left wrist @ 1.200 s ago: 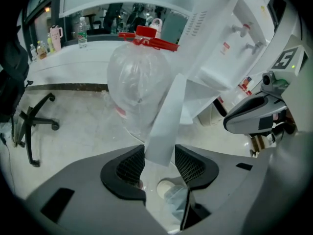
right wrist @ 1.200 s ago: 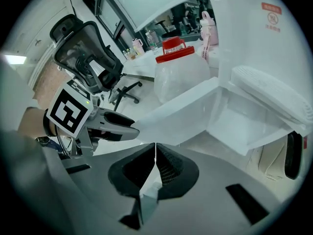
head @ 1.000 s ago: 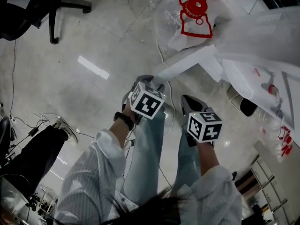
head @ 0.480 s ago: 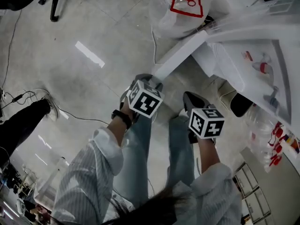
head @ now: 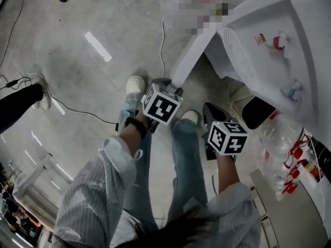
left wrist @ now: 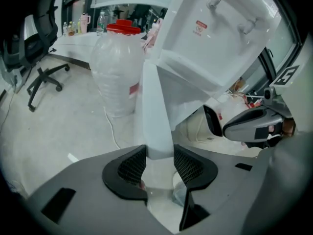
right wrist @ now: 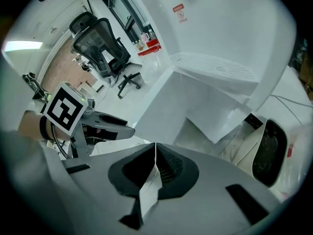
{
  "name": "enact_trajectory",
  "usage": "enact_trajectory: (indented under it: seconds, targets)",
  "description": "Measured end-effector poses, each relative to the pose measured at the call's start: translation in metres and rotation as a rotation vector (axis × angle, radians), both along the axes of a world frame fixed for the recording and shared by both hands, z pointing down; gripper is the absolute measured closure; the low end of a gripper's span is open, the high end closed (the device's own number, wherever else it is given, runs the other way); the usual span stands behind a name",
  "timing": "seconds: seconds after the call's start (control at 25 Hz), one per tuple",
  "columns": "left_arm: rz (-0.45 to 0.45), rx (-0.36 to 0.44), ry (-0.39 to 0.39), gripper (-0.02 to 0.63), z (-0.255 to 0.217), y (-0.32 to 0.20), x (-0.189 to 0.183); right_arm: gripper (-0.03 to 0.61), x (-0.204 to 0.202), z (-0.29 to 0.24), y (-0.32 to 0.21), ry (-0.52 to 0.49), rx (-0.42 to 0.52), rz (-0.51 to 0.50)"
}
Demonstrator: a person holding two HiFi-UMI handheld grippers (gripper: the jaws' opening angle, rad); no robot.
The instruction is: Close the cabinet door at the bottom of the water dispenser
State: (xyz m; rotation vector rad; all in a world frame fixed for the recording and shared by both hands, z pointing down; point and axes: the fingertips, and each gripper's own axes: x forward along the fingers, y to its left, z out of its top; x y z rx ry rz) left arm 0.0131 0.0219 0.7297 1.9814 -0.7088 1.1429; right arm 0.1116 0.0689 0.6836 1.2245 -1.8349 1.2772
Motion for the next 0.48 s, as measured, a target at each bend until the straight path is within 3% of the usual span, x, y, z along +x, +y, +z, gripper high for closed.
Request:
enact_trajectory:
  seconds: [0.2, 0.48]
  targets:
    - [-0.119, 0.016, 0.032, 0.43, 0.0, 0.017, 0.03, 0.563, 0.029, 0.006, 0.021, 0.026, -0.007, -0.092]
    - [-0.178, -0.006, 0.065, 0.426, 0.001, 0.032, 0.069, 0.563, 0.058, 0.007, 0.037, 0.061, -0.015, -0.128]
